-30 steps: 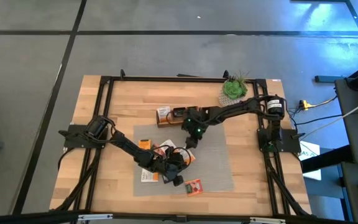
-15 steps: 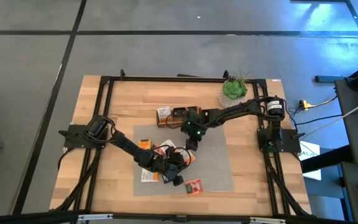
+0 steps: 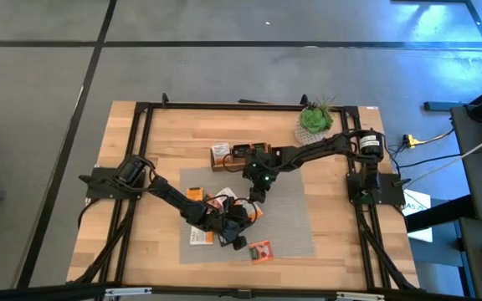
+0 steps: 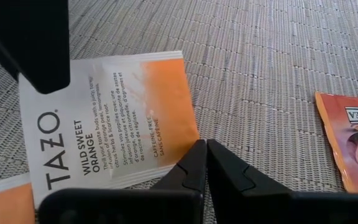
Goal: Pick & Place Tea
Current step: Put the white tea bag into the left section of the wooden organizer
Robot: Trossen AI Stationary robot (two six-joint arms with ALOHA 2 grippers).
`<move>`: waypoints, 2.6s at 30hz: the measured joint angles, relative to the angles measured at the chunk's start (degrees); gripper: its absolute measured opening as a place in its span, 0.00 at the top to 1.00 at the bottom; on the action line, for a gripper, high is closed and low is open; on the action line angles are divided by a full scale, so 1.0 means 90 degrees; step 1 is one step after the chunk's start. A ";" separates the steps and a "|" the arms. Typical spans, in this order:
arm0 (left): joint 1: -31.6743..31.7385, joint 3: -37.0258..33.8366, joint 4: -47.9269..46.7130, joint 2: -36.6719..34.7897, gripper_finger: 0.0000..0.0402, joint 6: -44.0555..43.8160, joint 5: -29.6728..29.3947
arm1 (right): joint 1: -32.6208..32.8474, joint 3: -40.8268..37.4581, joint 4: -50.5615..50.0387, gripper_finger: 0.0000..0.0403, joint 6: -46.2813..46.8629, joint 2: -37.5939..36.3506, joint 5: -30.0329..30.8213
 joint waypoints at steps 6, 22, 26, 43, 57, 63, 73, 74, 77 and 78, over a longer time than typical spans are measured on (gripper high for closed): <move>0.0000 0.0000 0.0000 0.0002 0.97 0.0000 0.0000 | -0.0002 0.0000 0.0002 0.72 -0.0020 0.0000 -0.0203; 0.0000 -0.0014 -0.0408 -0.0203 0.98 0.0140 -0.0052 | -0.0037 0.0001 0.0148 0.98 -0.0231 -0.0012 -0.0191; -0.0002 -0.0024 -0.0894 -0.0467 0.97 0.0221 -0.0138 | -0.0128 0.0014 0.0094 0.99 -0.0284 -0.0025 -0.0255; 0.0221 -0.0691 -0.3453 -0.3769 0.98 0.0519 -0.1389 | -0.1017 0.1140 0.1149 1.00 -0.1700 -0.0986 0.1376; 0.0159 -0.3109 -0.0453 -0.7001 0.97 0.1440 -0.1447 | -0.1073 0.1059 0.2637 1.00 -0.2218 -0.0317 0.2066; 0.0165 -0.3321 -0.0417 -0.6960 0.97 0.1338 -0.1449 | -0.1147 0.1059 0.2354 1.00 -0.2444 -0.0213 0.2271; 0.0165 -0.3495 -0.0432 -0.6960 0.97 0.1114 -0.1477 | -0.1141 0.1059 0.2438 0.99 -0.2530 0.0208 0.2555; 0.0165 -0.3495 -0.0429 -0.6960 0.97 0.1112 -0.1479 | -0.1144 0.1059 0.2442 0.99 -0.2556 0.0227 0.2674; 0.0165 -0.3495 -0.0429 -0.6960 0.97 0.1114 -0.1481 | -0.1143 0.1059 0.2400 0.99 -0.2706 0.0253 0.2890; 0.0165 -0.3495 -0.0427 -0.6960 0.97 0.1115 -0.1481 | -0.1141 0.1059 0.2387 0.99 -0.2777 0.0253 0.2914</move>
